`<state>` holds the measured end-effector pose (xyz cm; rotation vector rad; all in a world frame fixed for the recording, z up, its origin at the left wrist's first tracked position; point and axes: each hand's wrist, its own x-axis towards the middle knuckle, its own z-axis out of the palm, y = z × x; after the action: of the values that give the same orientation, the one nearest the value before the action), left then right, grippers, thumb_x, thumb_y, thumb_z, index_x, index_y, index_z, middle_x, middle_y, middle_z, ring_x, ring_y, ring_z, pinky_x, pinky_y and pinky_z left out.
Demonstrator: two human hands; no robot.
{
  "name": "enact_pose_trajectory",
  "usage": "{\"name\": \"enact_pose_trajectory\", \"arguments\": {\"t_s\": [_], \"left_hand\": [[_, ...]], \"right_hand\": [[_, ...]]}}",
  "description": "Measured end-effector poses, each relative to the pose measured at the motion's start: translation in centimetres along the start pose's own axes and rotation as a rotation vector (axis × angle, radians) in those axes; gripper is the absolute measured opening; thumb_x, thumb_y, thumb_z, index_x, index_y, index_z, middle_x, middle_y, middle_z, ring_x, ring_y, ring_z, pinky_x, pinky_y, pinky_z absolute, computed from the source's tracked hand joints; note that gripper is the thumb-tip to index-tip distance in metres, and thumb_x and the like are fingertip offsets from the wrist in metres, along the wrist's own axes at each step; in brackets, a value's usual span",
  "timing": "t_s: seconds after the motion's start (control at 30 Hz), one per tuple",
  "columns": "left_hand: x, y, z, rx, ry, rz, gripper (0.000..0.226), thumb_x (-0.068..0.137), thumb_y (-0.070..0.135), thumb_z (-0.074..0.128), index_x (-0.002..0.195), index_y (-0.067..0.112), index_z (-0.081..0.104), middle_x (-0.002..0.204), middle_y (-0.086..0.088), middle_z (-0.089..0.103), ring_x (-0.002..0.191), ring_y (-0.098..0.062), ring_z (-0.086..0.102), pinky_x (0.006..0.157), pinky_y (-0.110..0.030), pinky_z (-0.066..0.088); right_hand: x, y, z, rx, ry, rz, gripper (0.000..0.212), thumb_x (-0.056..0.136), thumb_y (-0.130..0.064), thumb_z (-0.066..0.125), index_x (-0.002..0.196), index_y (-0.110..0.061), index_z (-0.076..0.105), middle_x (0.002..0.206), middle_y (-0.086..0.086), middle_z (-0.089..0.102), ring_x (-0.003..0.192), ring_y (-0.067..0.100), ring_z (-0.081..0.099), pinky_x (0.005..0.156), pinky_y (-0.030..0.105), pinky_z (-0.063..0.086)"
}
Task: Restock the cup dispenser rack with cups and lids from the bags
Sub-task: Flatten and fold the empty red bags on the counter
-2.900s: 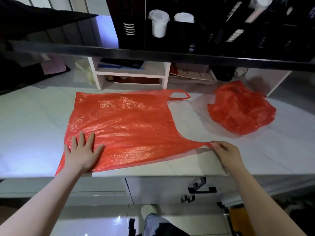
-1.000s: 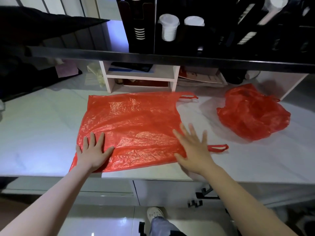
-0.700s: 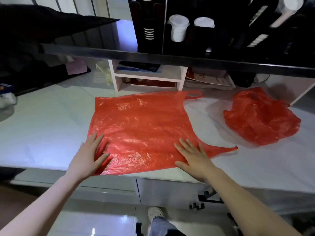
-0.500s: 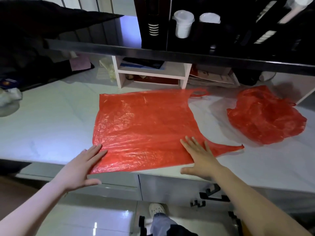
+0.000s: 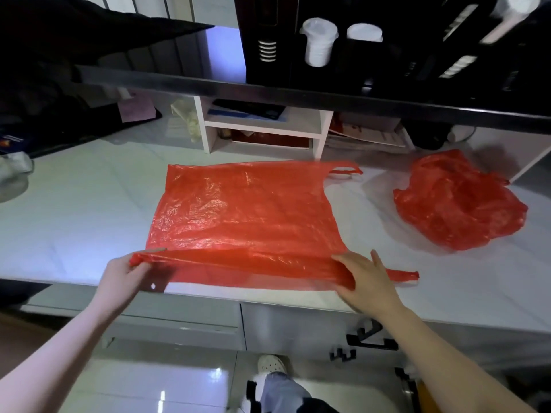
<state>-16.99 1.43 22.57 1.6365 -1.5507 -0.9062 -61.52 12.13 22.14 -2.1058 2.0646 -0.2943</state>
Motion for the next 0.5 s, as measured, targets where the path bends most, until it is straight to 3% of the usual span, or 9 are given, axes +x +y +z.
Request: {"name": "enact_pose_trajectory", "arguments": {"t_s": [0.1,0.17,0.23,0.33,0.4,0.5], "left_hand": [[1.4,0.0,-0.2,-0.069,0.166,-0.070,0.026,0.094,0.018,0.056,0.071,0.012,0.067,0.063,-0.005,0.064,0.052,-0.013,0.055,0.044,-0.009,0.040],[2.3,-0.3,-0.8,-0.079,0.231,-0.083,0.036,0.095,0.032,0.055,0.067,0.011,0.061,0.062,-0.004,0.057,0.055,-0.016,0.046,0.049,-0.018,0.039],[3.1,-0.8,-1.4,-0.114,0.260,-0.113,0.042,0.094,0.040,0.053,0.071,0.005,0.061,0.065,-0.007,0.057,0.059,-0.020,0.046,0.055,-0.030,0.037],[4.1,-1.2,-2.3,-0.153,0.297,-0.153,0.045,0.088,0.050,0.051,0.075,0.009,0.064,0.073,-0.008,0.061,0.069,-0.023,0.052,0.062,-0.035,0.041],[4.6,-1.1,-2.8,-0.164,0.321,-0.170,0.040,0.086,0.053,0.051,0.074,0.017,0.065,0.074,-0.003,0.063,0.074,-0.023,0.056,0.066,-0.036,0.044],[5.2,-0.5,-3.3,-0.162,0.323,-0.172,0.038,0.087,0.053,0.051,0.071,0.020,0.063,0.075,0.001,0.065,0.072,-0.021,0.058,0.066,-0.037,0.046]], "right_hand": [[0.6,0.4,-0.8,-0.043,0.137,0.115,0.045,0.075,-0.010,0.065,0.117,-0.025,0.065,0.120,-0.003,0.065,0.115,0.018,0.057,0.117,0.047,0.016],[1.1,0.4,-1.6,0.039,0.250,0.181,0.030,0.075,-0.004,0.065,0.098,-0.021,0.072,0.104,-0.003,0.071,0.096,0.020,0.064,0.108,0.048,0.034],[1.7,0.3,-2.5,0.249,0.352,0.249,0.018,0.077,-0.007,0.069,0.088,-0.021,0.073,0.093,-0.005,0.072,0.083,0.015,0.065,0.087,0.035,0.049],[2.9,0.5,-3.8,0.649,0.418,0.418,0.015,0.080,-0.013,0.073,0.075,-0.027,0.071,0.073,-0.015,0.068,0.066,-0.001,0.060,0.061,0.009,0.044],[3.7,1.1,-4.4,0.911,0.458,0.500,0.012,0.080,-0.010,0.074,0.074,-0.020,0.071,0.066,-0.008,0.066,0.057,0.003,0.057,0.055,0.013,0.045],[4.8,1.6,-5.0,1.385,0.450,0.527,0.011,0.084,-0.006,0.066,0.081,-0.017,0.066,0.078,-0.002,0.072,0.073,0.008,0.067,0.069,0.023,0.051]]}}
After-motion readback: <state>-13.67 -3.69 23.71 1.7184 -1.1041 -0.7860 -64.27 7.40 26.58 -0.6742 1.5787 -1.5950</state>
